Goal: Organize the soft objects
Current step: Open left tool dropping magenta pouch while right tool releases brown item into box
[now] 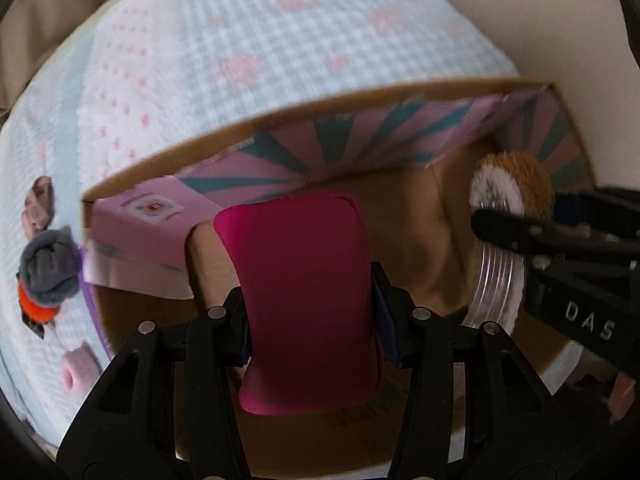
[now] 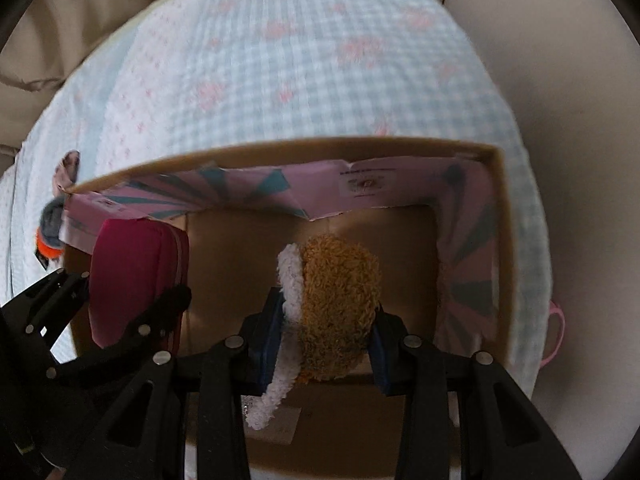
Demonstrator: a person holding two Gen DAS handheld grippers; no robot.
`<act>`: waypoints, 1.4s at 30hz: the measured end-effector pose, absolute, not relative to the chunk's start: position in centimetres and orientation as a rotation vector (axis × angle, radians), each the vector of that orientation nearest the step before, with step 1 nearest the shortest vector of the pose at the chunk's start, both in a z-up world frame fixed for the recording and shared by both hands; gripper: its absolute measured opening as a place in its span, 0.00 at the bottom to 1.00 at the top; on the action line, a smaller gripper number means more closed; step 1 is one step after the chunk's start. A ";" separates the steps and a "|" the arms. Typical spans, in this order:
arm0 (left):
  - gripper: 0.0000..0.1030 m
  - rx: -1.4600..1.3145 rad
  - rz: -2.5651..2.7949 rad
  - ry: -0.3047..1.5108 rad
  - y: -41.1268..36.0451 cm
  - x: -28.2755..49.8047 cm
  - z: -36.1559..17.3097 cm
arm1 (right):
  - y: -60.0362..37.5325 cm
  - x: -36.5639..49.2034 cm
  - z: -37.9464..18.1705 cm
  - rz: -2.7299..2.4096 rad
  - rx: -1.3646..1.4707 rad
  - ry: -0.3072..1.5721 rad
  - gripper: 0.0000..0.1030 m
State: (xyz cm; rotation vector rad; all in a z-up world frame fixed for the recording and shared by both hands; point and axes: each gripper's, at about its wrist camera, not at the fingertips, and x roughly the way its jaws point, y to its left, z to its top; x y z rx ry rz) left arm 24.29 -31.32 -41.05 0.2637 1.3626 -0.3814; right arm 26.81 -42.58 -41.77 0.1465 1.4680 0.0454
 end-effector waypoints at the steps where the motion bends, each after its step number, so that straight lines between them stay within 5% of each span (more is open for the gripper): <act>1: 0.42 0.273 -0.384 1.372 -31.3 24.3 -41.4 | -42.5 27.0 -42.0 0.051 0.143 1.472 0.34; 5: 0.43 0.307 -0.387 1.381 -31.5 24.5 -42.3 | -42.5 28.1 -42.8 0.078 0.139 1.500 0.35; 6: 0.50 0.315 -0.394 1.386 -31.6 24.5 -42.4 | -42.5 28.3 -43.0 0.071 0.141 1.507 0.39; 9: 0.99 0.366 -0.398 1.393 -31.9 24.4 -42.5 | -43.2 28.7 -43.6 0.077 0.221 1.497 0.79; 10: 0.99 0.389 -0.381 1.392 -31.9 24.3 -42.5 | -43.0 28.7 -43.7 0.131 0.261 1.496 0.86; 15: 0.99 0.307 -0.379 1.398 -31.0 24.0 -41.8 | -42.1 28.8 -44.1 0.139 0.215 1.517 0.94; 28: 0.99 0.305 -0.363 1.362 -30.6 23.6 -38.8 | -42.6 27.8 -41.3 0.115 0.255 1.462 0.95; 42: 0.99 0.269 -0.356 1.188 -27.9 19.6 -28.2 | -40.9 23.3 -27.8 0.036 0.253 1.271 0.96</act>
